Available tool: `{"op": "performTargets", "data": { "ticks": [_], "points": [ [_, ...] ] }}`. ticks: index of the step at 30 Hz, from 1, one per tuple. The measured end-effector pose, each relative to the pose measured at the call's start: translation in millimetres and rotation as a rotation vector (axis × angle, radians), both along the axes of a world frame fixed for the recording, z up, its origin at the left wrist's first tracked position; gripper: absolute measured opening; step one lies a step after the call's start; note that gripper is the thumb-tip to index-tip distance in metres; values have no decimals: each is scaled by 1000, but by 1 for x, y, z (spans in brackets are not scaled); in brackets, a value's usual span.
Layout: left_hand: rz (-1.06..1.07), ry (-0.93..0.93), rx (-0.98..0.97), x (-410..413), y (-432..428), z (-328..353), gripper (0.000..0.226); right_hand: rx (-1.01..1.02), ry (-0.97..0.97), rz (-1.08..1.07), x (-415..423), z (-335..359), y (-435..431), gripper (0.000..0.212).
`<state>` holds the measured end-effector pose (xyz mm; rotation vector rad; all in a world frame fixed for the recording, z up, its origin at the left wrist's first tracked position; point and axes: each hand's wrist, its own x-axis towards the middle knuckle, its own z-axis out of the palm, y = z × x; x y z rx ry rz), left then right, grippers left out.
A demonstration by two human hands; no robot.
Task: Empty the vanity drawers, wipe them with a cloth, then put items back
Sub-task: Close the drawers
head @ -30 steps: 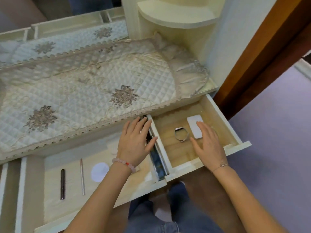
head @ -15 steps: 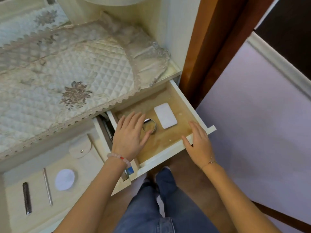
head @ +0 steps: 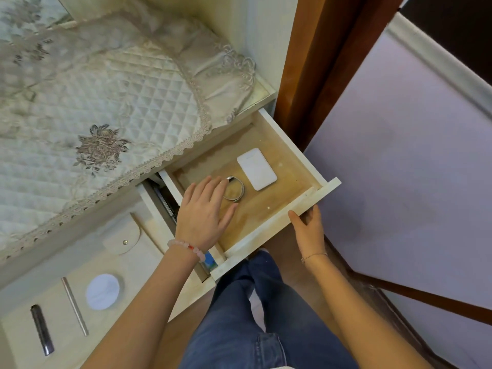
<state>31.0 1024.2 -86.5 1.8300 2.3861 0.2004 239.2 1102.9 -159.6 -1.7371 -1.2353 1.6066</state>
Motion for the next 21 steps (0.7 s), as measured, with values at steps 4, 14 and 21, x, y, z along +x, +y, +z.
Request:
{"op": "performTargets", "data": {
  "ticks": [4,14,21],
  "points": [
    [-9,-3,14,-16,-2,-3,56,-138,152,-40,-4,-9,-6,63],
    [6,-10,3,-63,24,-16,51,-305,552,-376,-19,-3,4,35],
    [31,-14,17,-111,61,-22,52,-382,649,-503,-42,2,17,55]
  ]
}}
